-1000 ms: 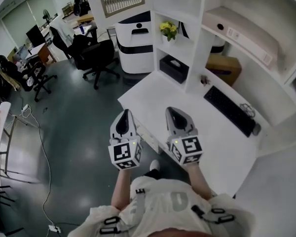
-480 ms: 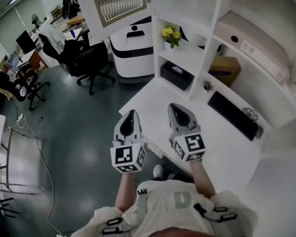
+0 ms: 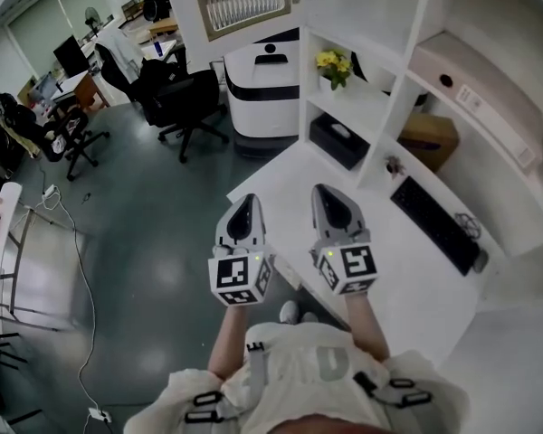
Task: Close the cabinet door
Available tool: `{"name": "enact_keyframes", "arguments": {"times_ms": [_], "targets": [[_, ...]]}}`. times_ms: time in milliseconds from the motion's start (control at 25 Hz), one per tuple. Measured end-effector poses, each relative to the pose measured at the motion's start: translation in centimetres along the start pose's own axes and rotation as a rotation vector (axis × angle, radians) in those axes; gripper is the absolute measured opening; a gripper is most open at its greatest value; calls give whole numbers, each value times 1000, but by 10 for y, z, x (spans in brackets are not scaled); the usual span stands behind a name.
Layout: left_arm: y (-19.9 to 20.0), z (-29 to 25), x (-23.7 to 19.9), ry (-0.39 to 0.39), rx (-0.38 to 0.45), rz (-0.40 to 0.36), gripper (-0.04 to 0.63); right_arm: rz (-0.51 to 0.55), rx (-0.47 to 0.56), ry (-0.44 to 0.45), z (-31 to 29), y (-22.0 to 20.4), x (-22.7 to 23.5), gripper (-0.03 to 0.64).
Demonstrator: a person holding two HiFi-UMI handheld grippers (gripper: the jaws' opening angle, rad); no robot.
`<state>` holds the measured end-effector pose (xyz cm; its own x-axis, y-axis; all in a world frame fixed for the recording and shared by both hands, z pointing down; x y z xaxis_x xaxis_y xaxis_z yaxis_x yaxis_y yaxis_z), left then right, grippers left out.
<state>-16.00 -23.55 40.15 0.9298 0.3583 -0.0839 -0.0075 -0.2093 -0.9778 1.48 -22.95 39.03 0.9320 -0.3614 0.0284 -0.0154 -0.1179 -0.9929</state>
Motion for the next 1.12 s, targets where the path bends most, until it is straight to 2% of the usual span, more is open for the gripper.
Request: {"name": "enact_keyframes", "arguments": {"times_ms": [240, 400, 640, 720, 760, 920, 1000, 1120], "targets": [[-3, 4, -6, 40, 20, 82, 5, 5, 2, 35, -6, 1, -2, 5], [-7, 7, -6, 75, -2, 26, 5, -27, -15, 61, -9, -5, -4, 5], [-3, 4, -4, 55, 9, 22, 14, -30, -21, 84, -14, -7, -5, 5], [-2, 2, -2, 29, 8, 24, 103, -41, -20, 90, -16, -7, -3, 5], [-3, 1, -2, 19, 8, 28, 110, -45, -21, 92, -17, -6, -3, 5], [-2, 2, -3, -28, 52, 53, 215, -61, -27, 99, -22, -8, -2, 5], [0, 4, -7, -45, 95, 88, 233, -60, -21, 113, -24, -8, -1, 5], [-2, 3, -16, -21, 77, 116, 241, -83, -31, 114, -24, -10, 0, 6]]}}
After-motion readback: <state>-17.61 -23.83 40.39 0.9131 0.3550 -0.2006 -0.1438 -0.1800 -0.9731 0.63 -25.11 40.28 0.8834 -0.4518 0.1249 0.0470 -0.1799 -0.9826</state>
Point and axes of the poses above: the fingertips, and each gripper's own axes: z backward along the fingers, x to its right, y out of its top, the point moved 6 cm from there along z, backward along the fingers, and after that the axes turned 11 degrees about -x, right-handed, at the moved point
